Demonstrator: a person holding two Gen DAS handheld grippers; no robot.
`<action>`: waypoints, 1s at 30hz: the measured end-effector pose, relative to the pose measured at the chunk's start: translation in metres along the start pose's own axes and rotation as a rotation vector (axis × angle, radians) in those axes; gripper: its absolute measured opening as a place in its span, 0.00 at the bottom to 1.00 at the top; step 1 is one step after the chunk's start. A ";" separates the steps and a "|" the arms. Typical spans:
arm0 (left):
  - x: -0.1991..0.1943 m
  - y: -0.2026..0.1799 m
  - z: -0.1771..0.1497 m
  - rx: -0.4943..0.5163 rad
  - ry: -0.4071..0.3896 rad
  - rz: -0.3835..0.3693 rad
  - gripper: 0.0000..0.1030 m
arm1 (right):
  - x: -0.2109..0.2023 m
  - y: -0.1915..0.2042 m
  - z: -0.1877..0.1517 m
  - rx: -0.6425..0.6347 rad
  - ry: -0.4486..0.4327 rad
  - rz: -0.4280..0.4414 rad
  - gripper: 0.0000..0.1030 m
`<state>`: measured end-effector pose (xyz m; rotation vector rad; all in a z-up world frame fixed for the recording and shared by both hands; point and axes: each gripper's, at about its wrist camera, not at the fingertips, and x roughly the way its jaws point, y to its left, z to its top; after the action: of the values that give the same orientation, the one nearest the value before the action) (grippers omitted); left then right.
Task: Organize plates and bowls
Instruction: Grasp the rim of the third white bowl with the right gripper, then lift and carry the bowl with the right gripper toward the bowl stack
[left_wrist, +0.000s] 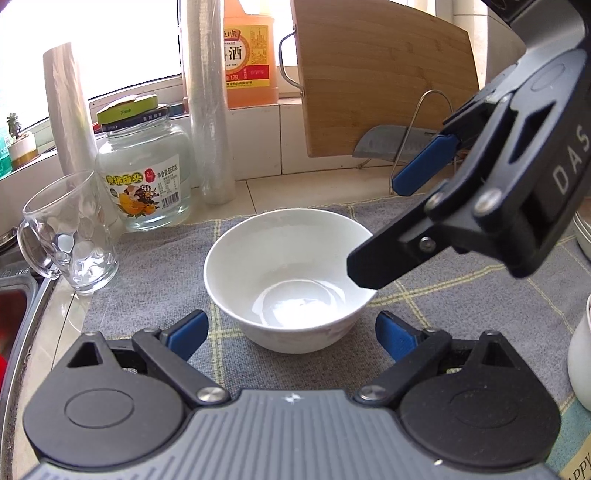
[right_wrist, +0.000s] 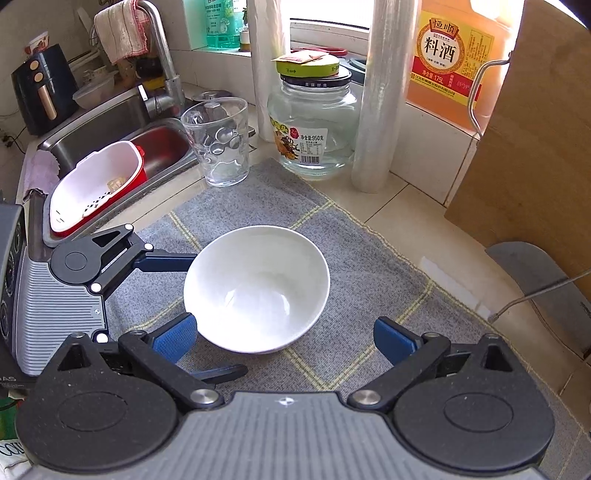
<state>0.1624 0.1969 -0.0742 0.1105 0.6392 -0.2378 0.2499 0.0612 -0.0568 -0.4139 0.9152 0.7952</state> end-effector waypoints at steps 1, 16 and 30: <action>0.000 0.000 0.000 0.001 -0.002 0.000 0.94 | 0.005 -0.001 0.003 -0.004 0.004 0.003 0.99; 0.003 0.002 0.003 -0.002 -0.039 -0.036 0.91 | 0.047 -0.009 0.024 -0.016 0.035 0.070 0.83; 0.006 0.004 0.002 -0.007 -0.050 -0.040 0.90 | 0.055 -0.015 0.029 0.019 0.043 0.118 0.74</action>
<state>0.1691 0.1994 -0.0761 0.0845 0.5930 -0.2758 0.2966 0.0934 -0.0857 -0.3643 0.9932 0.8876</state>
